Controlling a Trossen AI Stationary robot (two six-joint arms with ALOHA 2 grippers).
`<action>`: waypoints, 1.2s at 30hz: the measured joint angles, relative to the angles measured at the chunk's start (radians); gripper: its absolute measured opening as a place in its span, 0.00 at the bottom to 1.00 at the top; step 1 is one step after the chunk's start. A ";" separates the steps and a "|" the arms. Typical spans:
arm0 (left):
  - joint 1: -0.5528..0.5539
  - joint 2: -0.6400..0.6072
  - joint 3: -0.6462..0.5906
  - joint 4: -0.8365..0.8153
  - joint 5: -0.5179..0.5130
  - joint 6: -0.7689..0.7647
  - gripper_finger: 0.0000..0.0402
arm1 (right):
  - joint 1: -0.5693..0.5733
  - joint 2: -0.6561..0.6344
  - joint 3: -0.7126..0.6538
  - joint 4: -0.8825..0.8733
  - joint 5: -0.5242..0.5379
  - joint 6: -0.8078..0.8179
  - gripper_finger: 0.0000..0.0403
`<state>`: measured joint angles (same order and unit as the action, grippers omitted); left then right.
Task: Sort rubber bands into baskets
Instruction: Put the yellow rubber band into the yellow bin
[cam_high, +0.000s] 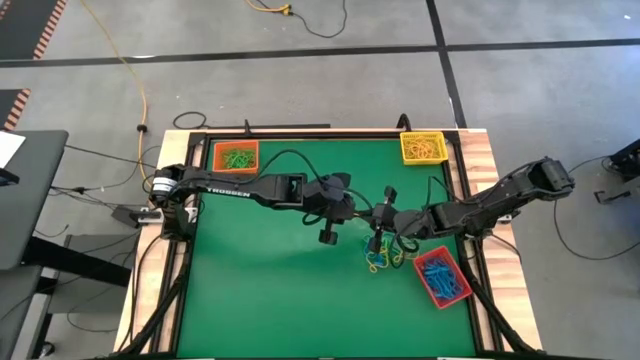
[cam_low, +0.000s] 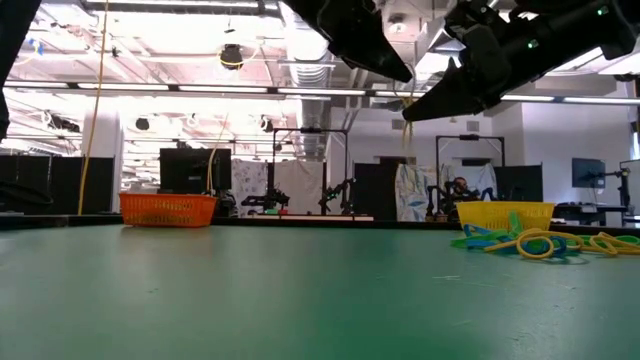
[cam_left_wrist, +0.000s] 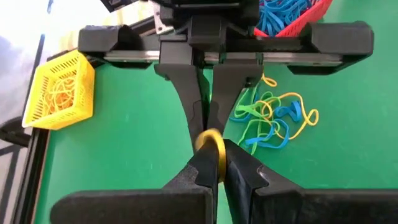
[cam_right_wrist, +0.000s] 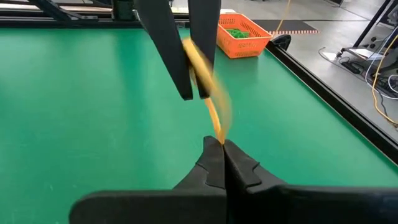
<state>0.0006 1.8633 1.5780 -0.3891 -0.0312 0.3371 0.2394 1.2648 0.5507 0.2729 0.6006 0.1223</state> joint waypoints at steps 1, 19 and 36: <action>0.000 0.000 0.000 -0.004 -0.003 -0.003 0.01 | 0.000 0.000 0.000 0.000 0.001 0.000 0.03; -0.033 0.001 -0.122 -0.216 -0.010 -0.186 0.46 | -0.126 -0.001 0.000 -0.093 0.079 -0.007 0.03; -0.150 0.002 -0.505 0.337 -0.017 -0.293 0.46 | -0.607 -0.003 0.261 -0.510 0.022 -0.134 0.03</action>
<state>-0.1497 1.8652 1.0732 -0.0516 -0.0482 0.0445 -0.3678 1.2617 0.8119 -0.2371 0.6227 -0.0121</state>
